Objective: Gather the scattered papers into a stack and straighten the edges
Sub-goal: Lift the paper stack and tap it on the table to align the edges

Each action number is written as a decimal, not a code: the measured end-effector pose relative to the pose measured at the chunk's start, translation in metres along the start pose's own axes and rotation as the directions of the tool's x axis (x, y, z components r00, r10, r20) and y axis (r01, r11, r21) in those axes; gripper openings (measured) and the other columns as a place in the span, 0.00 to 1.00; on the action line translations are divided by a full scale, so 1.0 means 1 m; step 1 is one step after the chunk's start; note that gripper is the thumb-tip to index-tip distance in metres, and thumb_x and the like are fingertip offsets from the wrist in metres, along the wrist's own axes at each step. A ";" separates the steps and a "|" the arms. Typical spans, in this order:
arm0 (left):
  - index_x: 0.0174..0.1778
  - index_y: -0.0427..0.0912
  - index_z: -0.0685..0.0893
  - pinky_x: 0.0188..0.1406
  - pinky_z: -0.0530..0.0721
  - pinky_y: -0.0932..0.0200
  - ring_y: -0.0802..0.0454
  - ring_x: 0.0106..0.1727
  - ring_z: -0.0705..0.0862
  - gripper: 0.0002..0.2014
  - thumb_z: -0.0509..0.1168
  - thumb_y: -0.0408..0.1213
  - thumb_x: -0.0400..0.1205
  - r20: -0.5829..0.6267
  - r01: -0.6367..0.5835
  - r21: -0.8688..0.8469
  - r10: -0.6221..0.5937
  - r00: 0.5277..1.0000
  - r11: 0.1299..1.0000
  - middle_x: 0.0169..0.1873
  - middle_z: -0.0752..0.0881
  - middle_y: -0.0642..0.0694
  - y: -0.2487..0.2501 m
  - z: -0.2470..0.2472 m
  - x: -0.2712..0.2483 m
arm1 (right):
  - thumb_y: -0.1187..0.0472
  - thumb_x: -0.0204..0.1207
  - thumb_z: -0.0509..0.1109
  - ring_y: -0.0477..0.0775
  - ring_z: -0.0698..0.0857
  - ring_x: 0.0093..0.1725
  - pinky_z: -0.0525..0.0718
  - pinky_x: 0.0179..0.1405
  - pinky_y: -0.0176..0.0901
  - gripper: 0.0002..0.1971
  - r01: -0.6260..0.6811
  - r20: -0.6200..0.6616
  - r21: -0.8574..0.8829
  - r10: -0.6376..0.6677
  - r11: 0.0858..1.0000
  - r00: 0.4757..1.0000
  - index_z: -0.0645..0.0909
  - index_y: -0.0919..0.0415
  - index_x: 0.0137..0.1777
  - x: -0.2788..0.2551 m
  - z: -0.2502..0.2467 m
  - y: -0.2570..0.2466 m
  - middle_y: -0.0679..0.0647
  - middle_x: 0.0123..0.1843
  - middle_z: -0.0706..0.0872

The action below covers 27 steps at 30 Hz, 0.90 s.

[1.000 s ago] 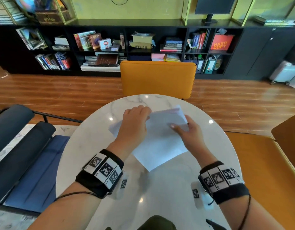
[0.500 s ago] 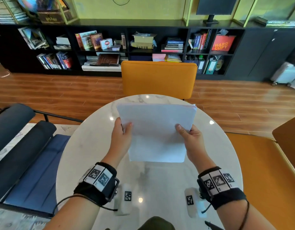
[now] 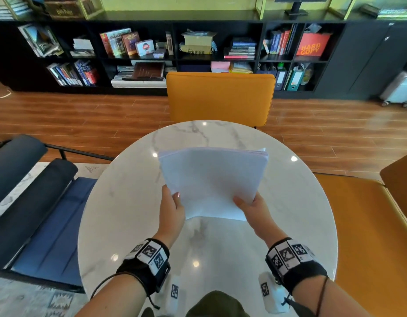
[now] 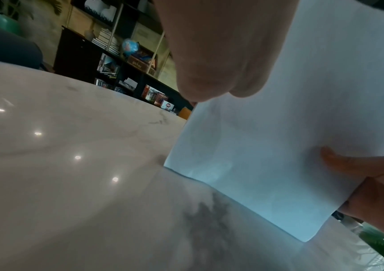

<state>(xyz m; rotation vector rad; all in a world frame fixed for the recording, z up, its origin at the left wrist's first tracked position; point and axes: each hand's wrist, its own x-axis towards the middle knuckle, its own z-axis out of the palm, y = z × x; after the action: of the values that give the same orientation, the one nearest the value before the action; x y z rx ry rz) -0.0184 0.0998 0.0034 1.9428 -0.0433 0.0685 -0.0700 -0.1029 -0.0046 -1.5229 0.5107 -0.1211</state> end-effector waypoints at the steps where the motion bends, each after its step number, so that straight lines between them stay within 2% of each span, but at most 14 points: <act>1: 0.53 0.42 0.65 0.35 0.72 0.75 0.46 0.47 0.80 0.06 0.51 0.27 0.86 0.015 0.005 0.009 -0.006 1.000 1.000 0.45 0.80 0.44 -0.004 0.000 0.000 | 0.69 0.76 0.69 0.52 0.85 0.52 0.79 0.52 0.39 0.15 -0.007 0.001 -0.038 0.007 0.999 1.000 0.79 0.57 0.62 0.000 -0.001 0.002 0.52 0.53 0.87; 5: 0.52 0.39 0.67 0.36 0.71 0.65 0.44 0.47 0.80 0.03 0.53 0.27 0.86 0.055 0.039 0.047 -0.042 0.998 0.998 0.42 0.80 0.46 -0.022 0.000 -0.005 | 0.67 0.77 0.67 0.53 0.82 0.56 0.75 0.56 0.43 0.17 -0.035 -0.005 -0.168 0.035 0.985 0.999 0.77 0.60 0.66 -0.003 -0.003 0.015 0.53 0.55 0.84; 8: 0.53 0.39 0.70 0.41 0.70 0.66 0.46 0.48 0.79 0.05 0.54 0.26 0.85 0.058 0.036 0.072 -0.041 0.997 0.997 0.46 0.80 0.44 -0.023 -0.001 -0.005 | 0.66 0.78 0.67 0.55 0.82 0.57 0.75 0.55 0.43 0.16 -0.044 -0.009 -0.186 0.043 0.982 0.999 0.78 0.60 0.65 -0.003 -0.004 0.017 0.53 0.54 0.84; 11: 0.61 0.33 0.72 0.44 0.72 0.64 0.46 0.48 0.80 0.10 0.55 0.27 0.85 0.052 -0.007 0.075 0.003 0.999 0.997 0.47 0.81 0.44 -0.012 -0.003 0.003 | 0.66 0.78 0.66 0.54 0.84 0.57 0.77 0.54 0.40 0.17 -0.035 -0.002 -0.144 0.035 0.989 0.999 0.76 0.60 0.67 0.000 -0.005 0.008 0.52 0.56 0.85; 13: 0.62 0.31 0.73 0.40 0.72 0.68 0.48 0.45 0.80 0.11 0.55 0.27 0.85 0.036 -0.051 0.067 0.049 0.998 0.996 0.45 0.81 0.45 -0.004 -0.005 0.008 | 0.68 0.79 0.65 0.50 0.84 0.54 0.79 0.49 0.34 0.17 -0.019 0.009 -0.104 0.020 0.994 1.000 0.76 0.58 0.67 0.001 -0.006 0.001 0.50 0.56 0.85; 15: 0.61 0.33 0.73 0.35 0.72 0.73 0.50 0.43 0.80 0.10 0.55 0.27 0.85 0.016 -0.064 0.046 0.064 0.998 0.997 0.43 0.80 0.46 0.000 -0.004 0.011 | 0.68 0.79 0.65 0.49 0.83 0.54 0.78 0.50 0.35 0.17 -0.002 -0.006 -0.088 0.001 0.996 1.000 0.76 0.59 0.67 0.003 -0.005 -0.003 0.50 0.56 0.85; 18: 0.59 0.36 0.73 0.37 0.75 0.74 0.49 0.45 0.81 0.08 0.55 0.27 0.85 0.014 -0.015 0.010 0.015 1.000 1.000 0.43 0.81 0.47 -0.010 0.000 0.009 | 0.68 0.80 0.65 0.49 0.82 0.57 0.77 0.49 0.32 0.17 0.015 -0.035 -0.118 -0.019 0.993 0.999 0.76 0.62 0.68 0.003 -0.003 0.003 0.52 0.56 0.84; 21: 0.55 0.40 0.72 0.36 0.74 0.73 0.47 0.49 0.82 0.07 0.56 0.26 0.84 0.062 0.021 0.031 -0.023 0.998 0.999 0.44 0.81 0.50 -0.027 0.005 -0.002 | 0.67 0.80 0.64 0.50 0.81 0.59 0.75 0.54 0.39 0.18 -0.026 -0.033 -0.160 0.021 0.987 0.999 0.75 0.60 0.69 0.000 -0.003 0.016 0.51 0.57 0.84; 24: 0.60 0.34 0.73 0.42 0.71 0.73 0.49 0.52 0.80 0.10 0.56 0.25 0.84 0.124 0.027 0.064 -0.034 0.992 0.998 0.50 0.80 0.47 -0.036 0.008 -0.011 | 0.66 0.80 0.64 0.51 0.80 0.61 0.72 0.57 0.41 0.19 -0.077 -0.029 -0.178 0.073 0.981 0.997 0.73 0.59 0.71 -0.002 -0.003 0.025 0.51 0.59 0.82; 27: 0.56 0.41 0.71 0.37 0.71 0.76 0.50 0.50 0.79 0.08 0.56 0.26 0.84 0.124 0.067 0.047 -0.072 0.990 0.997 0.48 0.81 0.48 -0.035 0.006 -0.010 | 0.66 0.80 0.65 0.52 0.79 0.62 0.72 0.59 0.41 0.20 -0.080 -0.026 -0.192 0.077 0.978 0.997 0.73 0.59 0.72 -0.001 -0.002 0.022 0.50 0.60 0.82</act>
<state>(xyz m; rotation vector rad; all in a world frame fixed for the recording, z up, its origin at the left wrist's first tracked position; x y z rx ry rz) -0.0260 0.1066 -0.0323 1.9872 -0.0578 -0.0994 -0.0767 -0.1034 -0.0255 -1.6898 0.6108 -0.0248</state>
